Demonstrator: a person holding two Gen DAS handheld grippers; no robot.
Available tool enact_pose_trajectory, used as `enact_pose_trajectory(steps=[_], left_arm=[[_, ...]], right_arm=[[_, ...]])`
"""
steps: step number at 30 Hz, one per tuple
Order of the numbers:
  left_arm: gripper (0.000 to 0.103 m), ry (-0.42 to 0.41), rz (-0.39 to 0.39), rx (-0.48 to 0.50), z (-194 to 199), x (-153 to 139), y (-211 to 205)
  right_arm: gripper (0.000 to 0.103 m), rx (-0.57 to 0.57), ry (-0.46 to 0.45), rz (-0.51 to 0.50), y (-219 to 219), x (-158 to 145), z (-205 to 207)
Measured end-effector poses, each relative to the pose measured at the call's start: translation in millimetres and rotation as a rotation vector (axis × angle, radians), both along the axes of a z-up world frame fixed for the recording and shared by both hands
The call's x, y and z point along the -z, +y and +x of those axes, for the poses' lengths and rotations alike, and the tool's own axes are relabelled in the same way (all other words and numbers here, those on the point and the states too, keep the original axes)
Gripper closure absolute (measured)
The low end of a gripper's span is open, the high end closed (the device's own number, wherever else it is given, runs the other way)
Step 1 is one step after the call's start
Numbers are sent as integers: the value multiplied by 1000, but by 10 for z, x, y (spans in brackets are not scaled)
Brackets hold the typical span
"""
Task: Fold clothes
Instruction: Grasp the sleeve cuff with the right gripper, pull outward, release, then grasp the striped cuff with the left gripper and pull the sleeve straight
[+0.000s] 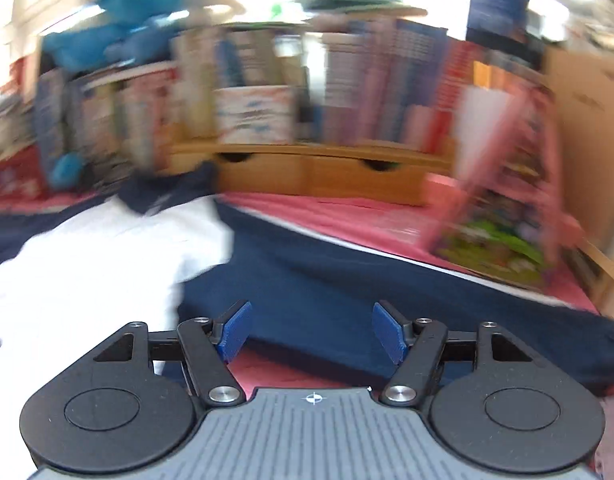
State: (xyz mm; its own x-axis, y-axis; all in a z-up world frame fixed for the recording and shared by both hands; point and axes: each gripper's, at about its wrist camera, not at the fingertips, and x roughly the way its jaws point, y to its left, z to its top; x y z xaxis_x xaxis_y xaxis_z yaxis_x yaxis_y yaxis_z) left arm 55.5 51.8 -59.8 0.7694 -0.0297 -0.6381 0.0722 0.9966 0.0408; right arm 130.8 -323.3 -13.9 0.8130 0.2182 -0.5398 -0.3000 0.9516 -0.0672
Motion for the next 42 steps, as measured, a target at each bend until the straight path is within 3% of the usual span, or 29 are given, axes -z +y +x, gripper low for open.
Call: enact_pose_trajectory(steps=[2,5,10,14,17,19,22,25,31,33,34,35,37,38,39,42], left_arm=[[21,10,15,35,-103,-19,6],[20,20,18,92,-374,-17,52],[18,-16,-46,94,-650,21,154],[19,-53,-204,58,-707,-160,470],[19,-118,-286,-100,-670,-337,1020],[19,-163,-225,-265,-599,-414,1436],[19,-169,-70,-479,-343,-417,2131],[19,-154,-41,-617,-17,-376,2863],[19,-119,-225,-892,571,-138,3940],[16,-120,-310,-957,673,-24,4174],[15,-140,-311,-968,726,2,4224],[19,-153,-301,-978,785,23,4264],[76,-147,-237,-1005,918,15,4283],[86,-142,-219,-1012,964,-12,4281],[90,-165,-194,-1008,988,-71,4261],[91,-375,-49,-936,948,-408,4091]], right_arm=[[28,-192,-47,-79,463,-90,-271],[13,-343,-88,-140,768,-329,-709],[3,-544,122,-53,971,-551,-1172],[2,-527,159,-35,1325,-349,-1310],[2,-417,129,-41,1675,-64,-1219],[4,-343,105,-34,1904,140,-1119],[5,-290,92,16,2163,372,-981],[7,-269,129,79,2369,581,-850],[3,-238,130,37,2507,677,-798],[2,-230,131,29,2517,690,-795],[1,-226,133,28,2520,693,-790],[0,-225,136,30,2518,695,-785],[0,-220,136,26,2526,699,-785],[0,-219,136,26,2527,699,-786],[0,-218,136,26,2528,699,-787],[0,-217,136,25,2522,699,-790]])
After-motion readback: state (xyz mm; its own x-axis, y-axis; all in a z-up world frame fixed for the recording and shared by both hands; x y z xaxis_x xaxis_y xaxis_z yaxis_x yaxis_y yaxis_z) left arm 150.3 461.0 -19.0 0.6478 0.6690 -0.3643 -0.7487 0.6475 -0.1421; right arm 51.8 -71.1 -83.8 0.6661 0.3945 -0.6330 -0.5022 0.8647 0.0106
